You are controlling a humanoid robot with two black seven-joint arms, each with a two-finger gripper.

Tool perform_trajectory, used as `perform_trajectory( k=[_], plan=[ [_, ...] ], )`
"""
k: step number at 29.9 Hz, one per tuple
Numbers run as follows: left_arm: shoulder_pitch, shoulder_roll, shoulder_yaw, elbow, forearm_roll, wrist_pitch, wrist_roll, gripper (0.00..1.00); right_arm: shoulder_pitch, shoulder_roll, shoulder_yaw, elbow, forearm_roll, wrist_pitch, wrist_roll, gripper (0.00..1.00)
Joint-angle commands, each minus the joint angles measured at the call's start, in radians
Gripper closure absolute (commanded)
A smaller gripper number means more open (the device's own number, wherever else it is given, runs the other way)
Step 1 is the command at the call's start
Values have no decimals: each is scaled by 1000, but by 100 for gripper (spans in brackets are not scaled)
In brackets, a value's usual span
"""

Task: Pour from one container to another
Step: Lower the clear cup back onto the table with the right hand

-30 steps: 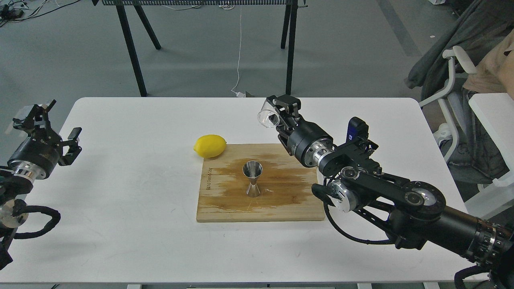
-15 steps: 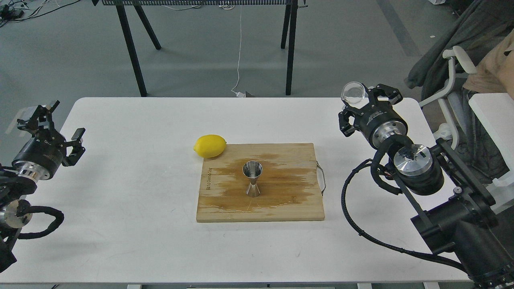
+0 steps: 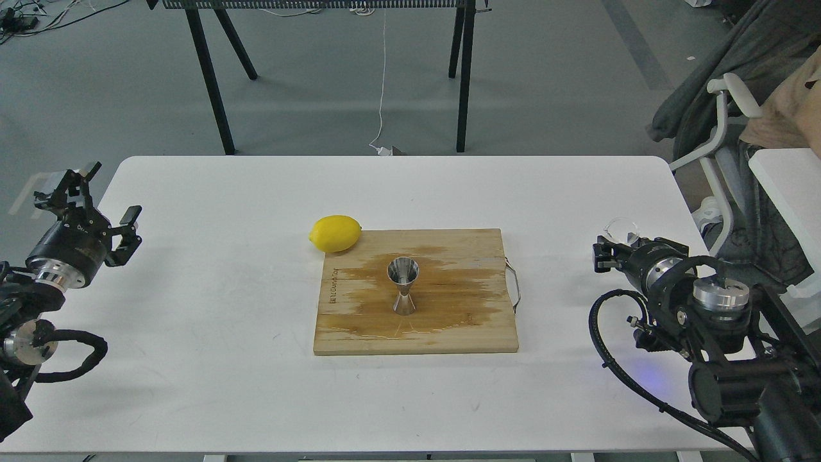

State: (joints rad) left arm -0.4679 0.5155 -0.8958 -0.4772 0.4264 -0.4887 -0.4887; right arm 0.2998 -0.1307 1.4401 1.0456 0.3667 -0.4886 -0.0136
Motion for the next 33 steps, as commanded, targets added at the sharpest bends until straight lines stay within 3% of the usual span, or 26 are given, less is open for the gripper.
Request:
perform_trajectory(
  k=[1, 33],
  plan=[
    [2, -2, 0, 0, 0, 0, 0, 1, 7, 0, 3, -45, 3, 0, 0, 60],
    [0, 1, 0, 0, 0, 0, 0, 1, 10, 19, -67, -67, 1, 0, 0, 52]
  ],
)
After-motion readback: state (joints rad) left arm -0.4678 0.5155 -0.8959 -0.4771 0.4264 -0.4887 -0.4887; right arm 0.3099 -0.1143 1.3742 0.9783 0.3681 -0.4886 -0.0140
